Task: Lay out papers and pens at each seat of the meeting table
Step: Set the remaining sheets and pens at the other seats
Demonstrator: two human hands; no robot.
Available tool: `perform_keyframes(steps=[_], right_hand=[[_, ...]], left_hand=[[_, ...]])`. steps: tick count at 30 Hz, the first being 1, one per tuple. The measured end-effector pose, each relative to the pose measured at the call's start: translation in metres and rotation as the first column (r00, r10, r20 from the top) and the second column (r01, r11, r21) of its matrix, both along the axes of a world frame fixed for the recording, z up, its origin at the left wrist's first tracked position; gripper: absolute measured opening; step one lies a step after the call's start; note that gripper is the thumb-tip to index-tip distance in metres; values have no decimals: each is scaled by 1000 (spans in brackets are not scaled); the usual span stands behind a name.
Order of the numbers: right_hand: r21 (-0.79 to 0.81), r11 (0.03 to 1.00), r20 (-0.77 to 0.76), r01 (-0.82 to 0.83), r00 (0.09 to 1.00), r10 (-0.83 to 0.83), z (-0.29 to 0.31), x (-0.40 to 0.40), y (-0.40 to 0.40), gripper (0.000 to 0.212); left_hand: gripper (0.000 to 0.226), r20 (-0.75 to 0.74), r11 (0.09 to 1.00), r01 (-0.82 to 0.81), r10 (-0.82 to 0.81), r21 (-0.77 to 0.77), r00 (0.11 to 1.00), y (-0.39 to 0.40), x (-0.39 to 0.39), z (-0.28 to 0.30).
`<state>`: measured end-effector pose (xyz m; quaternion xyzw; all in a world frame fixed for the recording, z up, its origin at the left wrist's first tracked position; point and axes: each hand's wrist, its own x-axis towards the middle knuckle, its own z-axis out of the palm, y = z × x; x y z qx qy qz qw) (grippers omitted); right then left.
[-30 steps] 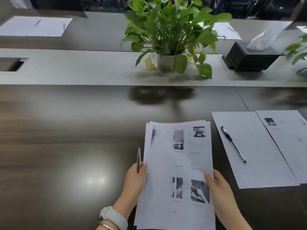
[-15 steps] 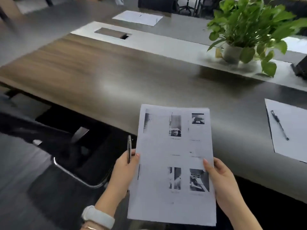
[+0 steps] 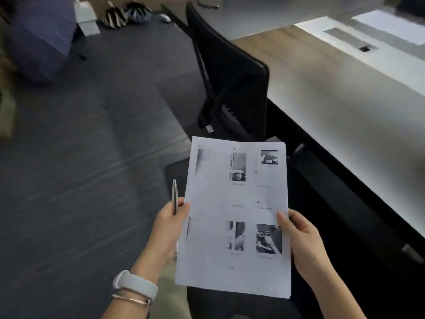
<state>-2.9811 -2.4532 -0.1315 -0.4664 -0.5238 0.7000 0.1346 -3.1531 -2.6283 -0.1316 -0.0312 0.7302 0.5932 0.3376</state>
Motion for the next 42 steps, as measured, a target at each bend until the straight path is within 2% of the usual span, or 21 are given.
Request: perform_keyframes(steps=[4, 10, 17, 23, 29, 36, 42], right_hand=[[31, 989, 2, -144, 990, 144, -10, -121, -40, 16], [55, 973, 42, -226, 974, 224, -7, -294, -91, 16], [52, 974, 47, -220, 975, 218, 3, -437, -80, 16], [67, 984, 17, -165, 986, 165, -19, -578, -14, 13], [58, 996, -12, -68, 998, 69, -12, -722, 77, 16], [91, 987, -23, 130, 991, -128, 17, -807, 168, 15], [117, 917, -10, 382, 924, -383, 14, -852, 248, 14]], left_hand=[[12, 8, 993, -119, 119, 2, 993, -62, -100, -11], [10, -12, 989, -147, 147, -14, 989, -127, -264, -9], [8, -1, 992, -122, 122, -11, 992, -115, -411, -11], [9, -9, 993, -120, 120, 23, 993, -44, -558, -24], [9, -70, 1000, -12, 13, 17, 997, 64, -720, -4], [9, -65, 983, 179, -176, 42, 982, 190, -840, 21], [9, -69, 908, 414, -409, 71, 910, 325, -913, 22]])
